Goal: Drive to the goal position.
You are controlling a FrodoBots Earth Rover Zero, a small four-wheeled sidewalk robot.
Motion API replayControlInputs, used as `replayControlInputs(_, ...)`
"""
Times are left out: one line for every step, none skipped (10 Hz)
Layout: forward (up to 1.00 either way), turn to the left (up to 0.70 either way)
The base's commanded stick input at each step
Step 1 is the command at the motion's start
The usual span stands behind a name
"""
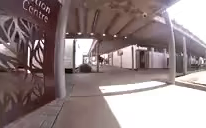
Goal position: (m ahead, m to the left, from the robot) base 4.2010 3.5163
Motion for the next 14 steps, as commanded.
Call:
replayControlInputs(0.5, 0.0)
replayControlInputs(0.5, 0.0)
replayControlInputs(0.5, 0.0)
replayControlInputs(0.5, 0.0)
replayControlInputs(0.5, 0.0)
replayControlInputs(0.5, 0.0)
replayControlInputs(0.5, 0.0)
replayControlInputs(0.5, 0.0)
replayControlInputs(0.5, 0.0)
replayControlInputs(0.5, 0.0)
replayControlInputs(0.5, 0.0)
replayControlInputs(0.5, 0.0)
replayControlInputs(0.5, 0.0)
replayControlInputs(0.5, 0.0)
